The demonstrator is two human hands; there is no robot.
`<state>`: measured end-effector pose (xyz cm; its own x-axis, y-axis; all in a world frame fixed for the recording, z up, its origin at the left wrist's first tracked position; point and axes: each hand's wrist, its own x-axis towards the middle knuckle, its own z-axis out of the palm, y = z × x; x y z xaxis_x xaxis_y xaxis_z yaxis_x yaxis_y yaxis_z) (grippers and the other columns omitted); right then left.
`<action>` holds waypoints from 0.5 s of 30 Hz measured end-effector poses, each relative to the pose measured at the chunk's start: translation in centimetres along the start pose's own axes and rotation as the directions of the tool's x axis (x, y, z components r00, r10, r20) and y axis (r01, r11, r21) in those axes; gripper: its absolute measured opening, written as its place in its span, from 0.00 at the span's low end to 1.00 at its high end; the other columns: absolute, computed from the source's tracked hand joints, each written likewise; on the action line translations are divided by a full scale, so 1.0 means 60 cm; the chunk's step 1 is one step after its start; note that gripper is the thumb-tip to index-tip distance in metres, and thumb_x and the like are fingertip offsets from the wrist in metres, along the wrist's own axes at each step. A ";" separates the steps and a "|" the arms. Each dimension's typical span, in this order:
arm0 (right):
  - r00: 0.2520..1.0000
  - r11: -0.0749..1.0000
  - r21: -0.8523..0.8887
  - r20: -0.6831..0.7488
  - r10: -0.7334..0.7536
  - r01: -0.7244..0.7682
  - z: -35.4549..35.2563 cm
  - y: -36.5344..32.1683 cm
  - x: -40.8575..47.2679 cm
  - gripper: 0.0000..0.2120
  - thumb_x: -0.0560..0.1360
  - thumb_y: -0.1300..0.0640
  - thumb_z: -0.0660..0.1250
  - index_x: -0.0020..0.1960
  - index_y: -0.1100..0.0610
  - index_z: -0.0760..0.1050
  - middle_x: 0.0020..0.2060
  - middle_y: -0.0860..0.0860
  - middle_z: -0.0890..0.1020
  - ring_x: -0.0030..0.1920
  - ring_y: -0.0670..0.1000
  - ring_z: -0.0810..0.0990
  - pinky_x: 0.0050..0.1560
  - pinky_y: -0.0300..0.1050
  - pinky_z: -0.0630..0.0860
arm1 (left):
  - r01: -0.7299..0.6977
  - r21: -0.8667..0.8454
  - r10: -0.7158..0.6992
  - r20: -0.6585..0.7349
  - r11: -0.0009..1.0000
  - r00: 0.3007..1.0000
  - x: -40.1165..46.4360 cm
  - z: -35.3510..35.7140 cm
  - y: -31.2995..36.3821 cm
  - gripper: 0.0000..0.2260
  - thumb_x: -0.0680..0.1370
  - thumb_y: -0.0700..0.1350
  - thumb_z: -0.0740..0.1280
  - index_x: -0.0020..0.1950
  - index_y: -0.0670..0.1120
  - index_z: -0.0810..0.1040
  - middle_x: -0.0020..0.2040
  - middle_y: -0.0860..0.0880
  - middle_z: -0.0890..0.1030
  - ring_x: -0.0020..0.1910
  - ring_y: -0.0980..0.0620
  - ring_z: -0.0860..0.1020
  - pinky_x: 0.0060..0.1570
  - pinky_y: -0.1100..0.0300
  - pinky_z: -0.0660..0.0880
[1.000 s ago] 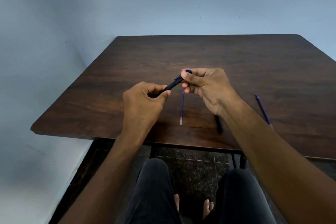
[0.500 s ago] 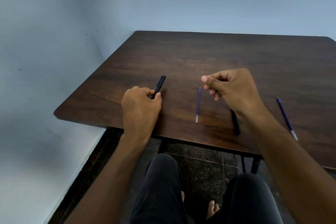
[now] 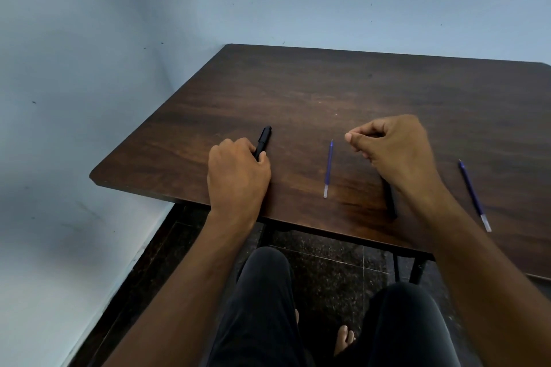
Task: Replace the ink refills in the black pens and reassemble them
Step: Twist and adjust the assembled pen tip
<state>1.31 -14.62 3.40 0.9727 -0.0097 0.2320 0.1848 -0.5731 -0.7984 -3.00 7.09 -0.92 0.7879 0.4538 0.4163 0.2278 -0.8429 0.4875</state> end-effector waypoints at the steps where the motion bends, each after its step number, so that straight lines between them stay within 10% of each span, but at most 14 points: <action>1: 1.000 1.000 -0.004 0.001 0.001 -0.001 -0.001 -0.001 0.000 0.03 0.75 0.54 0.74 0.43 0.52 0.85 0.34 0.48 0.84 0.32 0.42 0.79 0.34 0.35 0.73 | -0.002 0.010 0.002 0.003 1.000 1.000 0.000 0.000 0.000 0.13 0.77 0.55 0.68 0.53 0.47 0.83 0.48 0.50 0.81 0.49 0.51 0.77 0.47 0.58 0.73; 15: 0.994 0.994 -0.074 -0.083 0.070 -0.076 -0.054 -0.003 0.004 0.06 0.75 0.55 0.75 0.40 0.56 0.84 0.30 0.45 0.80 0.26 0.38 0.77 0.29 0.26 0.68 | -0.029 -0.013 0.029 0.004 0.999 1.000 -0.007 -0.016 0.009 0.18 0.78 0.56 0.68 0.63 0.48 0.79 0.57 0.47 0.77 0.55 0.51 0.74 0.49 0.61 0.69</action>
<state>1.03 -17.16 5.37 0.9682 -0.1180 0.2207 0.0989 -0.6297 -0.7705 -3.79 6.74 -0.11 0.7965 0.4277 0.4274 0.1969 -0.8518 0.4854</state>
